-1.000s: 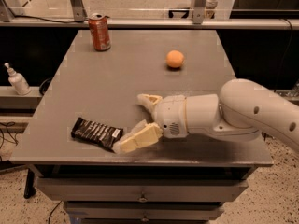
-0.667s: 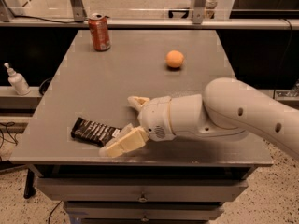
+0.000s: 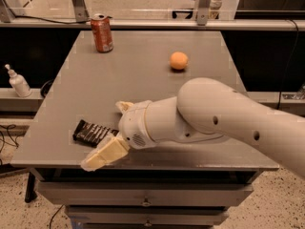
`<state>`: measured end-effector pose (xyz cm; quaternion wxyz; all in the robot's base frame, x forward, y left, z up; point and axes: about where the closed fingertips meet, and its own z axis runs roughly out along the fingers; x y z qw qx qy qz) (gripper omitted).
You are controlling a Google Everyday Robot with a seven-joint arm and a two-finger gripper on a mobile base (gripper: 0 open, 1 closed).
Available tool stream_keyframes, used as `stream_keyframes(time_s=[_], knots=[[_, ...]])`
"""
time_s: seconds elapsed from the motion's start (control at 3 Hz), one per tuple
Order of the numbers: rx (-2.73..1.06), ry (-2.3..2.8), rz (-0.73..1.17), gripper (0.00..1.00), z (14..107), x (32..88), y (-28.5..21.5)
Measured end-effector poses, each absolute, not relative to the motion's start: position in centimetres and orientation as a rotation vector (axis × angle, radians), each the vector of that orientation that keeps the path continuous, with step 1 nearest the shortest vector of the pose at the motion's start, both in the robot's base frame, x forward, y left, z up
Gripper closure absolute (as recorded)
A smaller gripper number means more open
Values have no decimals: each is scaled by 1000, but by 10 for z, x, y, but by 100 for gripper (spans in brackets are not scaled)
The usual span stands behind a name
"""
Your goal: Move rxbar chocolate near orange
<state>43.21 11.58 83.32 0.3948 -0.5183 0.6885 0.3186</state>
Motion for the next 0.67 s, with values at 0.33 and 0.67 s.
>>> stream_keyframes(time_s=[0.33, 0.67], knots=[[-1321, 1763, 775, 18, 831, 431, 123], [-1314, 1779, 747, 42, 836, 433, 121]])
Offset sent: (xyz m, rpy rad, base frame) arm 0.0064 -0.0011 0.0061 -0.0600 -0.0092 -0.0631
